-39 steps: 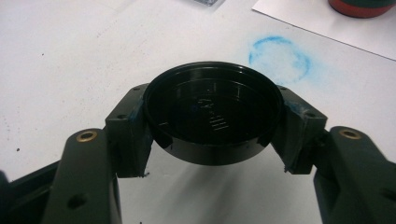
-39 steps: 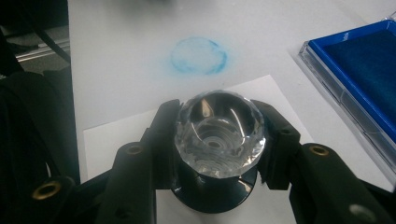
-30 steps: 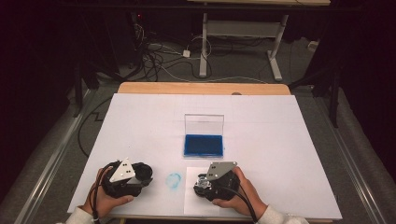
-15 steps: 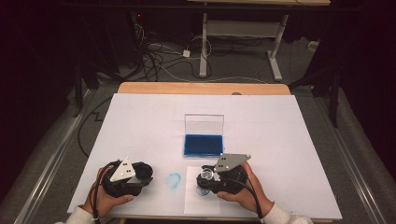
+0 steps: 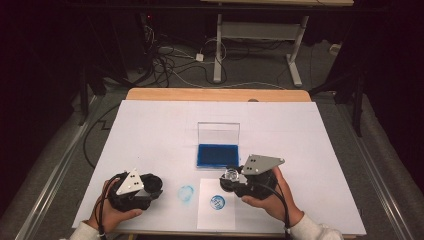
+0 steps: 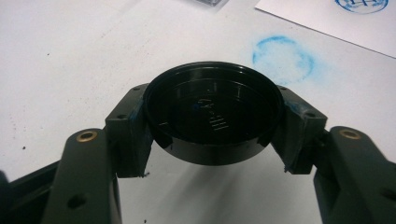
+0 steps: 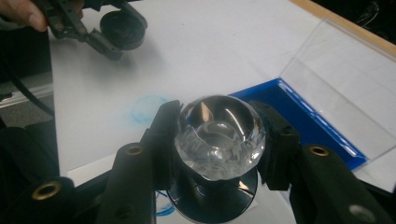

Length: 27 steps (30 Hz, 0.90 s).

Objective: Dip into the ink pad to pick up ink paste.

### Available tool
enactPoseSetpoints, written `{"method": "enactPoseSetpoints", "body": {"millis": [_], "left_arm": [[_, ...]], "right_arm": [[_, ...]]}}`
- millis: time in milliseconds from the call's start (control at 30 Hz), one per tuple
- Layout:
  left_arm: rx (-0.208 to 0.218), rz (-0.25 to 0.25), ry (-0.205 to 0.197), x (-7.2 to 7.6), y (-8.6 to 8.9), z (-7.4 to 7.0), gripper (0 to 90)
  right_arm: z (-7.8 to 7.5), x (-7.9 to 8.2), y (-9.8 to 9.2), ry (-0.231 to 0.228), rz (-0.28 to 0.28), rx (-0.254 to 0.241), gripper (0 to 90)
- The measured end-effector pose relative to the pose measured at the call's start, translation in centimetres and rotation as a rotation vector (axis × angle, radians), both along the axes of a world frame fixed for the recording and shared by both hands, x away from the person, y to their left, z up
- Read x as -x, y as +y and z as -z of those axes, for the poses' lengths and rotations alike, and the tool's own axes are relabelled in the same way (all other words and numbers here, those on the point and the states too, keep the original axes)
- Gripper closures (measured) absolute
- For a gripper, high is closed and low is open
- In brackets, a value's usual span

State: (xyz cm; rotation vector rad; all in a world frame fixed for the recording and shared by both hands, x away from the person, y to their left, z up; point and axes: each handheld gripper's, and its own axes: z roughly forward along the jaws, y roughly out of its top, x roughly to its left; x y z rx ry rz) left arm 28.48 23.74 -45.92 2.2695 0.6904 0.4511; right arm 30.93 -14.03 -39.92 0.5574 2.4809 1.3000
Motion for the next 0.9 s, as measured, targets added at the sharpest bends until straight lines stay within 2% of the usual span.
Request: {"method": "enactPoseSetpoints", "body": {"millis": [267, 633, 900], "left_arm": [[0.004, 0.002, 0.008, -0.3, 0.2, 0.2, 36.7], [0.001, 0.015, 0.01, -0.6, 0.2, 0.3, 36.7], [-0.025, 0.036, 0.002, -0.6, -0.2, 0.3, 36.8]], "right_arm": [[-0.9, -0.7, -1.4, -0.015, 0.037, -0.021, 56.3], [-1.2, -1.2, -2.6, -0.018, 0.078, -0.031, 56.3], [-1.7, -1.5, -3.5, -0.023, 0.103, -0.055, 56.2]]}}
